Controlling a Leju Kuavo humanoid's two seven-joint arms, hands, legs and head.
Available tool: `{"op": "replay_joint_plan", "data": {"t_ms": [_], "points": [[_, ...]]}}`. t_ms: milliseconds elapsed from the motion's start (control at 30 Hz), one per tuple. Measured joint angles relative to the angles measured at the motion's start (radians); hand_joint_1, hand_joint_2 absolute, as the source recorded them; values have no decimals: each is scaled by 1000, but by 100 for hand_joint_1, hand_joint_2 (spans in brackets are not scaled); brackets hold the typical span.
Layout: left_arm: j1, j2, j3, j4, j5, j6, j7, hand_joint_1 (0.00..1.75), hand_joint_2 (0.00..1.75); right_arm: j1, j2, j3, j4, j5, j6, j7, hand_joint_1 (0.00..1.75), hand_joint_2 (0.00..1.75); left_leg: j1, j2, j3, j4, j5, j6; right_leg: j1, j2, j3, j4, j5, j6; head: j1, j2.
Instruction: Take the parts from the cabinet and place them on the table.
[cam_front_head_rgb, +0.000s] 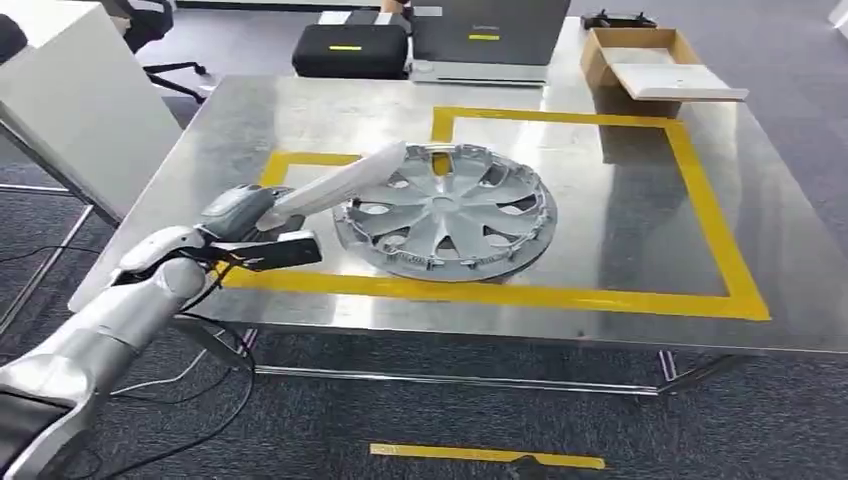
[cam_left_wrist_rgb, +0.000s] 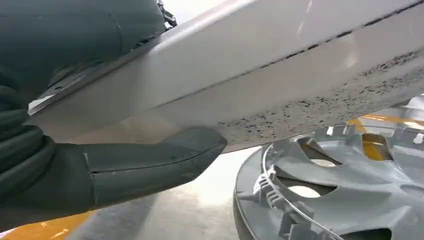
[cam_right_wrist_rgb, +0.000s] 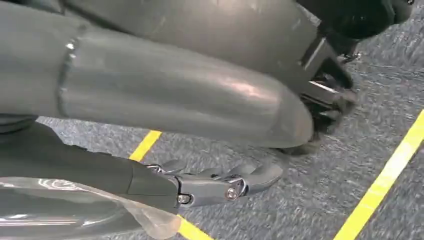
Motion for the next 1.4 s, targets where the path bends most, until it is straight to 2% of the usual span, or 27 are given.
{"op": "replay_joint_plan", "data": {"t_ms": [33, 67, 100, 133, 200, 267, 367, 433, 467, 533, 567, 600, 667, 700, 733, 800, 867, 900, 933, 967, 1033, 1067, 1100, 1167, 1233, 1267, 1400], "points": [[1, -3, -2, 0, 0, 0, 0, 175, 175, 1, 0, 0, 0, 0, 0, 0, 0, 0, 0, 0, 0, 0, -1, 1, 0, 0, -40, 82, -29, 3, 0, 0], [2, -4, -5, 0, 0, 0, 0, 175, 175, 2, 0, 0, 0, 0, 0, 0, 0, 0, 0, 0, 0, 1, -1, 1, 0, 0, -66, 129, -36, 5, 0, 0], [3, -5, -9, 0, 0, 0, 0, 175, 175, 2, 0, 0, 0, 0, 0, 0, 0, 0, 0, 0, 1, 2, -1, 2, -1, 0, -69, 127, -19, 7, 0, 0], [3, -5, -11, 0, 0, -1, 0, 175, 175, 2, 0, 0, 0, 0, 0, 0, 0, 0, 0, -1, 1, 2, -2, 1, -2, -1, -50, 80, 18, 8, 0, 0], [1, -5, -13, 0, 0, 0, 0, 175, 175, 1, 0, 0, 0, 0, 0, 0, 0, 0, 2, -1, 5, 6, -7, -4, -5, -4, 37, -104, 113, 7, 0, 0], [-5, -5, -17, -2, -5, -10, 0, 175, 175, -1, 1, 0, 0, -1, 0, 0, 0, 0, -7, -3, -3, 16, -11, -14, -2, -2, 82, -179, 106, 3, 1, 0], [-11, -5, -51, -10, -36, -25, 18, 175, 175, 1, 0, 0, 0, -4, 3, 3, 0, 0, -3, -3, -5, 12, -3, -25, 2, 1, 74, -170, 106, -12, 0, 0], [-16, -3, -66, -17, -54, -25, 39, 175, 175, 0, 1, 0, 0, -6, 5, 3, 0, 0, -1, -2, -12, 28, -23, -39, -5, -1, 80, -178, 112, -29, -1, 0], [-23, -4, -73, -19, -59, -25, 45, 175, 175, -3, 1, 0, 0, -6, 6, 3, 0, 0, -1, -1, -29, 72, -49, -43, -5, -1, 81, -178, 112, -31, -3, 0], [-31, -2, -84, -18, -69, -21, 59, 175, 175, -5, 1, 0, 0, -6, 7, 4, 0, 0, 0, -1, -96, 223, -114, -47, -4, -2, 81, -178, 112, -38, -3, 0], [-31, 1, -89, -18, -72, -15, 68, 175, 175, -4, 1, 0, 0, -7, 7, 5, 0, 0, 0, -1, -127, 289, -133, -48, -3, -2, 81, -178, 111, -39, -3, 0], [-28, 7, -94, -16, -77, -8, 74, 175, 175, -3, 1, 0, 0, -7, 7, 6, 0, 0, 0, -1, -137, 306, -126, -46, -2, 0, 81, -178, 111, -39, -3, 0], [-28, 21, -100, -8, -72, 11, 79, 175, 175, 0, 1, 0, 0, -11, 6, 6, 0, 0, -1, -1, -98, 212, -53, -37, 0, 2, 83, -177, 111, -39, -3, 0], [-28, 27, -100, -5, -67, 21, 80, 0, 175, 1, 1, 0, 0, -14, 6, 6, 0, 0, -2, -1, -58, 122, -6, -30, 1, 3, 85, -177, 111, -39, -3, 0], [-29, 32, -100, -2, -63, 26, 80, 0, 175, 2, 2, 0, 0, -14, 6, 6, 0, 0, -6, 0, -26, 46, 19, -20, 1, 2, 85, -178, 110, -38, -3, 0], [-31, 38, -98, 2, -45, 26, 71, 0, 175, 2, 2, 0, 0, -16, 4, 7, 0, 0, -12, -1, -11, 11, -1, -16, 5, 0, 75, -176, 112, -29, -4, 0], [-26, 44, -98, 6, -35, 17, 57, 0, 175, 2, 2, 0, 0, -16, 2, 8, 0, 0, -13, -2, -13, 13, -1, -15, 3, -3, 77, -182, 115, -20, -2, 0], [-26, 47, -98, 6, -35, 16, 55, 0, 175, 2, 2, 0, 0, -16, 1, 8, 0, 0, -7, -2, -9, 1, 5, -8, 8, -4, 78, -183, 114, -13, -2, 0], [-27, 47, -98, 7, -35, 16, 54, 0, 175, 3, 2, 0, 0, -16, 0, 8, 0, 0, -1, -1, -2, -6, 10, -5, 6, -1, 68, -173, 101, -9, -2, 0], [-31, 48, -98, 7, -35, 16, 53, 0, 175, 2, 2, 0, 0, -16, 0, 8, 0, 0, 0, -1, -2, -7, 12, 0, 6, -3, 50, -135, 72, -5, 2, 0], [-30, 49, -99, 9, -35, 15, 53, 0, 175, 2, 2, 0, 0, -16, 0, 9, 0, 0, -1, 0, -3, -7, 12, 2, 2, -4, -19, 23, -2, 1, 2, 0], [-26, 49, -99, 10, -35, 14, 53, 0, 175, 3, 2, 0, 0, -16, 0, 9, 0, 0, -1, 0, -4, -6, 12, 2, 2, -4, -56, 99, -26, 5, 3, 0], [-23, 49, -100, 11, -35, 14, 53, 0, 175, 5, 2, 0, 0, -16, 0, 9, 0, 0, -1, 0, -3, -6, 12, 2, 2, -4, -71, 126, -25, 8, 3, 0], [-21, 49, -100, 13, -36, 14, 53, 0, 175, 6, 2, 0, 0, -16, 0, 9, 0, 0, -1, -1, -3, -4, 11, 1, -1, -4, -34, 46, 34, 8, 3, 0], [-24, 50, -99, 13, -36, 14, 53, 0, 175, 4, 2, 0, -1, -16, -1, 9, 0, 0, 0, -2, -3, 2, 7, -5, -4, -7, 63, -144, 120, 6, 3, 0], [-25, 50, -99, 13, -36, 14, 53, 0, 175, 1, 2, 0, -1, -16, 0, 9, 0, 0, -6, -2, -7, 7, 4, -11, -1, -6, 85, -175, 97, 2, 3, 0], [-25, 54, -100, 14, -36, 14, 50, 0, 175, 4, 2, 0, -1, -16, -1, 9, 0, 0, -5, -3, -10, 6, 10, -29, 1, -4, 85, -179, 109, -20, 3, 0]]}}
